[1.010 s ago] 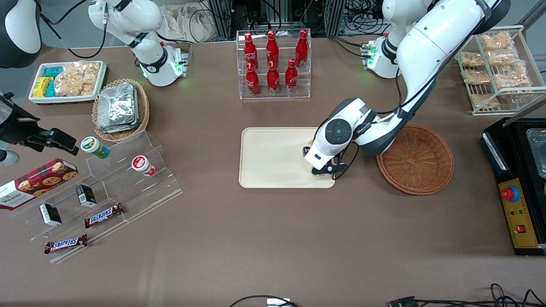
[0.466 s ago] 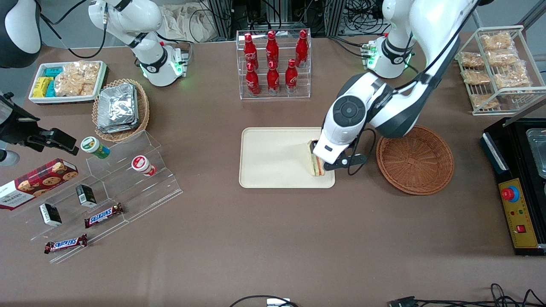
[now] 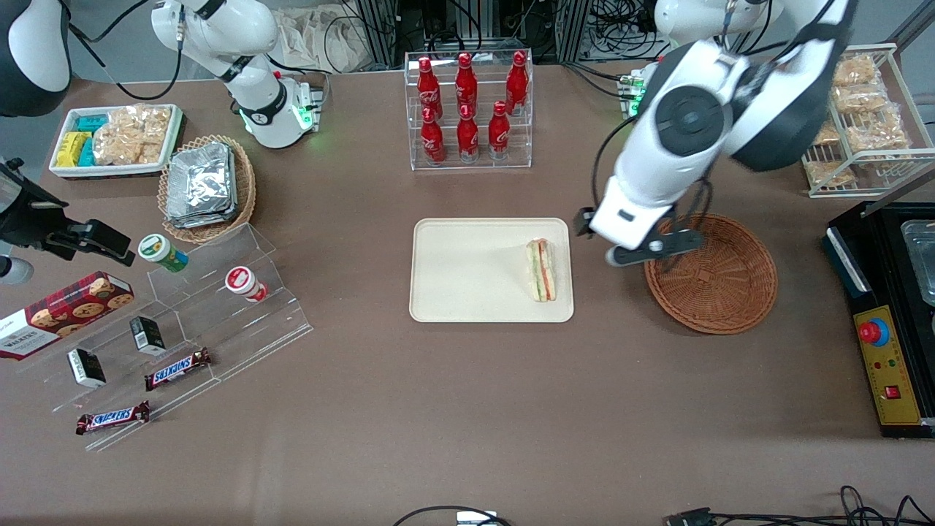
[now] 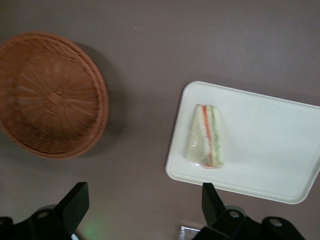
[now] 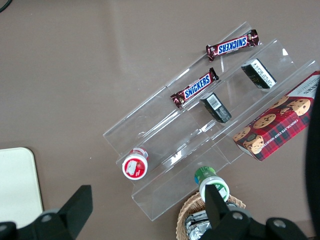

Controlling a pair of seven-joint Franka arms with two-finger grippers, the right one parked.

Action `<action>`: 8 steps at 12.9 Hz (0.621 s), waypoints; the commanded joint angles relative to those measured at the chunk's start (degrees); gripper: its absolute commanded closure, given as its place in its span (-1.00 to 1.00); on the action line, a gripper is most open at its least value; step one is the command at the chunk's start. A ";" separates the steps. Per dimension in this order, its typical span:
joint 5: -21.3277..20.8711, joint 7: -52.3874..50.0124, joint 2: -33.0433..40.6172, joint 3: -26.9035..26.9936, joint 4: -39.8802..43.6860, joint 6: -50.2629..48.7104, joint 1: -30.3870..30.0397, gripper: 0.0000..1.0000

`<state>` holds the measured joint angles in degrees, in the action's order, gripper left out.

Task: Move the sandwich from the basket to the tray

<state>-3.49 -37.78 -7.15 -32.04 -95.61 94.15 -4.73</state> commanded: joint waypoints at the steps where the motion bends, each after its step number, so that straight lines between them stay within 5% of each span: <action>1: 3.74 10.15 10.28 11.68 -6.67 -0.55 3.31 -1.00; 5: 5.60 26.33 17.08 24.80 -9.95 -2.73 3.24 -1.00; 8: 5.34 29.17 16.56 30.09 -7.94 -5.11 3.06 -1.00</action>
<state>1.02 -9.74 9.33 -3.65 -104.07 90.53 -2.25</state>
